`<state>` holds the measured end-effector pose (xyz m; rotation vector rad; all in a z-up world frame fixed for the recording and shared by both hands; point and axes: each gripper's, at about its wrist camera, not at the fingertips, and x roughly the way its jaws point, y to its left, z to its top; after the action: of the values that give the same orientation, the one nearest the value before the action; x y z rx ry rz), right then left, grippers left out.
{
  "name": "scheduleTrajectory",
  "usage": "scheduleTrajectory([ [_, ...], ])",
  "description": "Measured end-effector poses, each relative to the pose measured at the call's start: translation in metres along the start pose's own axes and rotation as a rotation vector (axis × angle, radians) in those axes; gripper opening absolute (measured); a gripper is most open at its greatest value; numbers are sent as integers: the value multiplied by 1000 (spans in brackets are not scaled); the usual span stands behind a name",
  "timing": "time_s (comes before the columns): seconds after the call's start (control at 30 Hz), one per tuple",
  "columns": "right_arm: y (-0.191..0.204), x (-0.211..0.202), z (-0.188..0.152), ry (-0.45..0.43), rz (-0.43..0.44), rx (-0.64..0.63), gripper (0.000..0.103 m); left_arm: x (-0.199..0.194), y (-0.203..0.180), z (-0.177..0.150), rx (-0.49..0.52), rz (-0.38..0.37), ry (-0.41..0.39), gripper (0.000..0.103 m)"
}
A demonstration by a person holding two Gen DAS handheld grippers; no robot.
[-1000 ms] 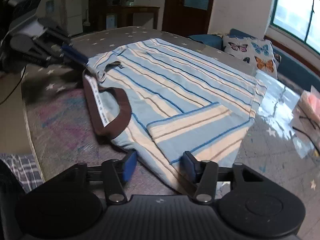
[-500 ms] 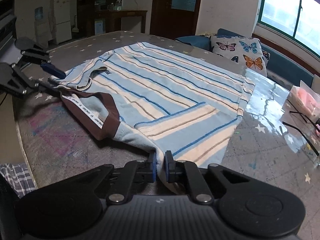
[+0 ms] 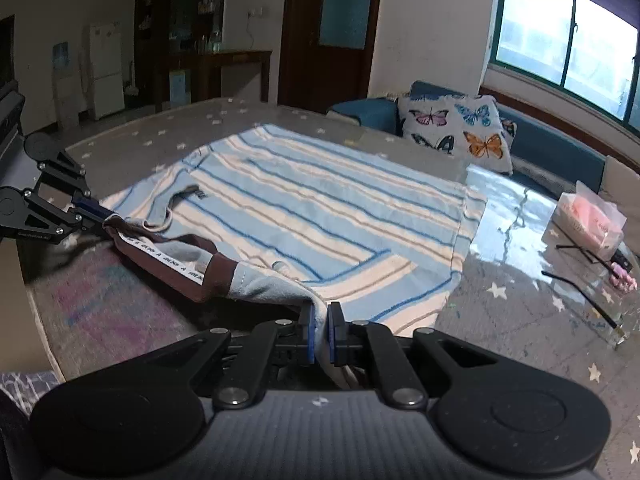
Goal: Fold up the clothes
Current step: 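Grasp the collar edge with the left gripper while the right gripper grasps the collar, then lift the collar with both grippers and fold it over toward the hem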
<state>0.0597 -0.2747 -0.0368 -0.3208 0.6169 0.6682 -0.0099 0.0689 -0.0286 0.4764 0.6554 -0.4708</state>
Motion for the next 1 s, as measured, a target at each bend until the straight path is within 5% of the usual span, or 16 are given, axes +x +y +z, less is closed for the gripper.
scheduleTrajectory([
  [0.53,34,-97,7,-189,5,0,5,-112,-20,11,-75,174,-172,5],
  [1.0,-15,-32,78,-168,-55,27,4,-34,57,87,-64,245,-186,5],
])
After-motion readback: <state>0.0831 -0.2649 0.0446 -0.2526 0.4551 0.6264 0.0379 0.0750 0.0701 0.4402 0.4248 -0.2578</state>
